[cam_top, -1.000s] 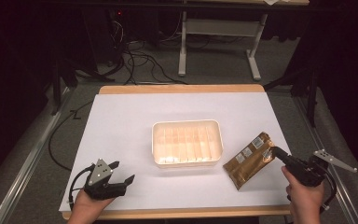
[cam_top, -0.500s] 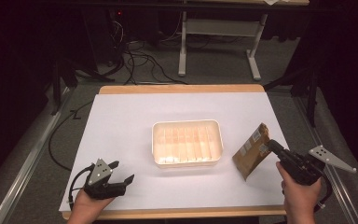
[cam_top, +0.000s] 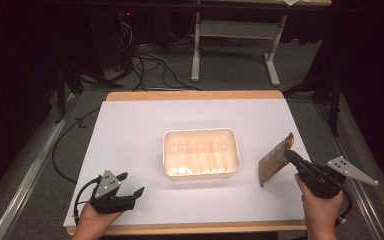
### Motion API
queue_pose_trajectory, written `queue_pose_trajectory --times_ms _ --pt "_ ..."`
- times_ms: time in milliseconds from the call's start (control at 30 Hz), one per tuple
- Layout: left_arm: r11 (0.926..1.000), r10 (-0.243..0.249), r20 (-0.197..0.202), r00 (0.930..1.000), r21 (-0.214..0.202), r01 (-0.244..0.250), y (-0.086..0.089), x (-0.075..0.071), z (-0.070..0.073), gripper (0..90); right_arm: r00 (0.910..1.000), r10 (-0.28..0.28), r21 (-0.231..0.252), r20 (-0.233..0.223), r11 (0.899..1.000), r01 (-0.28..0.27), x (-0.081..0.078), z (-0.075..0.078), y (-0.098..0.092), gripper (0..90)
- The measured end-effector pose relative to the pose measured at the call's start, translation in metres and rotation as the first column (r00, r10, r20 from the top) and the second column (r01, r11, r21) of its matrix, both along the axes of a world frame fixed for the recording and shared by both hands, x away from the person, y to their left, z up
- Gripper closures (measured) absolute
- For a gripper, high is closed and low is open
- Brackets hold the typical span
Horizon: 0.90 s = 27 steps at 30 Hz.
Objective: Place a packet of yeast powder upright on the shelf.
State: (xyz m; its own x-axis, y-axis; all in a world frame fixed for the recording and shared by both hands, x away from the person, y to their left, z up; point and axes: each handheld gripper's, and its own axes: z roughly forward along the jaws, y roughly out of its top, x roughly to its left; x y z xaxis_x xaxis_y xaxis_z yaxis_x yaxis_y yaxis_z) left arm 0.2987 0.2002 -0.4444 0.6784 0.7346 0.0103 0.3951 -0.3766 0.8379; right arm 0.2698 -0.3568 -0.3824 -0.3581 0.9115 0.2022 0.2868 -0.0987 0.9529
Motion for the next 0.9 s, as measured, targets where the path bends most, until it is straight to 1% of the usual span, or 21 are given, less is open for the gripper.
queue_pose_trajectory --times_ms 133,333,500,700,800,900 --pt "1.0 0.001 0.0 1.0 -0.002 -0.001 0.0002 -0.0002 0.0001 24.8 1.0 -0.007 -0.005 0.001 1.0 0.007 -0.0015 -0.0005 -0.0008 88.0" --pt "1.0 0.003 0.004 1.0 -0.004 -0.003 0.0012 -0.0006 0.0011 24.8 1.0 -0.007 0.001 -0.007 1.0 0.007 -0.0003 -0.0032 -0.0004 84.0" --pt "1.0 0.002 0.002 1.0 -0.003 -0.002 0.001 -0.0005 0.0008 24.8 0.9999 -0.017 -0.007 -0.004 1.0 0.017 -0.0003 -0.0033 -0.0004 79.9" --pt "1.0 0.002 0.003 1.0 -0.001 -0.002 0.0005 -0.0004 0.0004 24.8 0.9995 -0.033 -0.017 -0.001 0.999 0.033 0.0003 -0.0044 -0.0013 77.6" --pt "1.0 0.001 0.001 1.0 0.003 -0.001 0.0003 -0.0003 0.0002 24.8 0.9994 -0.035 -0.015 -0.002 0.999 0.035 0.0005 -0.0048 -0.0018 79.0" --pt "1.0 0.0 0.001 1.0 0.003 0.0 0.0001 -0.0003 0.0001 24.8 0.9996 -0.03 -0.011 -0.004 1.0 0.03 0.0014 -0.0054 -0.0031 85.9"
